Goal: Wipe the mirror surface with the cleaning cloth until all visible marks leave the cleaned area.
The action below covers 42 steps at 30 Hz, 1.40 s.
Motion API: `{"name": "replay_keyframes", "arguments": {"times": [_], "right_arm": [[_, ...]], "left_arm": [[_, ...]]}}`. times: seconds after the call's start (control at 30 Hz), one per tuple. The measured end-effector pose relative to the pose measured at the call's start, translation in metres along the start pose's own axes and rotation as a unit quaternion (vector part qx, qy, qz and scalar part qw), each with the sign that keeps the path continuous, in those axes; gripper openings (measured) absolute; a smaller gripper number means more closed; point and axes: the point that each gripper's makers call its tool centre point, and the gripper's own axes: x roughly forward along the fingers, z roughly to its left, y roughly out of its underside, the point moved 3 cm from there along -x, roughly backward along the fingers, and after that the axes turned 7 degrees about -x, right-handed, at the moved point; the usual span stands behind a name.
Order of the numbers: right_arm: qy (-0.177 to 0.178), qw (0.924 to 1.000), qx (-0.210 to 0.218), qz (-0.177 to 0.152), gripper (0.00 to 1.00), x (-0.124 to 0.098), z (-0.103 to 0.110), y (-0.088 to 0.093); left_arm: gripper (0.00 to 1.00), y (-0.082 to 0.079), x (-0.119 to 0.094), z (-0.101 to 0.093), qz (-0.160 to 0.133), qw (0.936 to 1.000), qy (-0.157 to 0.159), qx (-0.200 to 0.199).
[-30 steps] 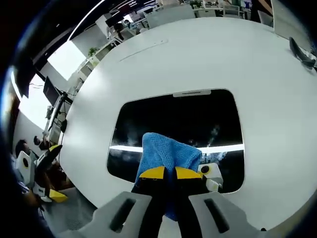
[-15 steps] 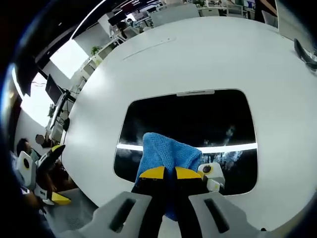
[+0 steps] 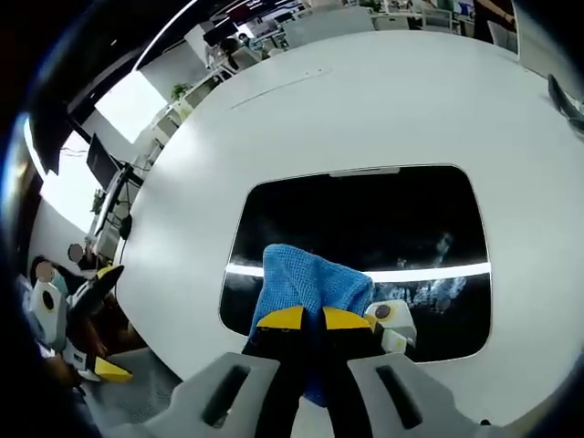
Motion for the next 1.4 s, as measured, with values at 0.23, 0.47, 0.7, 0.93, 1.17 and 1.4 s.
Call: {"name": "replay_keyframes", "arguments": {"times": [0.23, 0.47, 0.7, 0.93, 1.17, 1.4], "right_arm": [[-0.007, 0.9999, -0.009, 0.002, 0.0, 0.005, 0.013, -0.001], [-0.01, 0.9998, -0.015, 0.005, 0.0, 0.009, 0.021, -0.003], [-0.012, 0.9998, -0.012, 0.004, 0.0, 0.012, 0.028, -0.005], [-0.019, 0.9997, -0.015, 0.003, 0.0, 0.018, 0.039, -0.008], [-0.024, 0.9992, -0.031, 0.008, 0.0, 0.024, 0.053, -0.01], [-0.023, 0.9991, -0.034, 0.009, 0.0, 0.024, 0.052, -0.01]], "left_arm": [[0.99, 0.001, 0.0, 0.0, 0.002, 1.0, 0.0, 0.001], [0.99, 0.001, 0.0, -0.001, 0.002, 1.0, 0.001, 0.001], [0.99, 0.002, 0.0, -0.001, 0.005, 1.0, 0.002, 0.003], [0.99, 0.001, -0.001, 0.001, 0.003, 1.0, -0.003, 0.006], [0.99, 0.0, -0.001, 0.0, 0.002, 1.0, -0.001, 0.008], [0.99, 0.001, 0.0, 0.0, 0.004, 1.0, 0.001, 0.007]]}}
